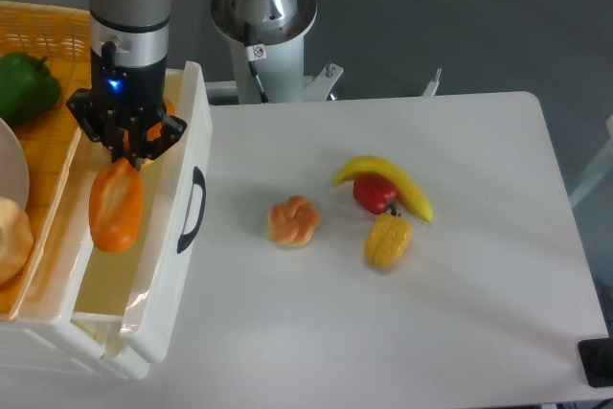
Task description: Place the long bread in the upper white drawer
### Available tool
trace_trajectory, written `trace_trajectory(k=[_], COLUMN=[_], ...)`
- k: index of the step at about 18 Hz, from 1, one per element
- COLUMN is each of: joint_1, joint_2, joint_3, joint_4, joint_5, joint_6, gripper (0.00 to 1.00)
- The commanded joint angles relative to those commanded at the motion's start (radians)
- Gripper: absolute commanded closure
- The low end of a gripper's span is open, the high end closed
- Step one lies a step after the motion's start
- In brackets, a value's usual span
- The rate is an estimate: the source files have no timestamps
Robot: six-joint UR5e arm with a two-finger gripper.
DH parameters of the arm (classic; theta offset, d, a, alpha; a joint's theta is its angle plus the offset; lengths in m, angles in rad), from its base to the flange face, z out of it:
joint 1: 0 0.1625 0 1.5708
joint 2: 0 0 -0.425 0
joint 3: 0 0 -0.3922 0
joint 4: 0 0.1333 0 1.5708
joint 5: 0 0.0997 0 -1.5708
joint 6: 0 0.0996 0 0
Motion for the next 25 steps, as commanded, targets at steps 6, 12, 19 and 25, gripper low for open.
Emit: trace_trajectory(k=[6, 12, 19, 25], joint_1=[0.025, 0.052, 0.126, 0.184], joint_2=[-0.006, -0.011, -0.034, -0.078], joint_3=[-0.005, -0.005, 0.009, 0.015], joint_4=[-0.005, -0.008, 0.0, 0.014], joint_5=[0.044, 0.048, 0.051, 0.138], joint_6=[-0.002, -0.002, 0.059, 0.192], gripper=[0.0, 0.0, 0.0, 0.0])
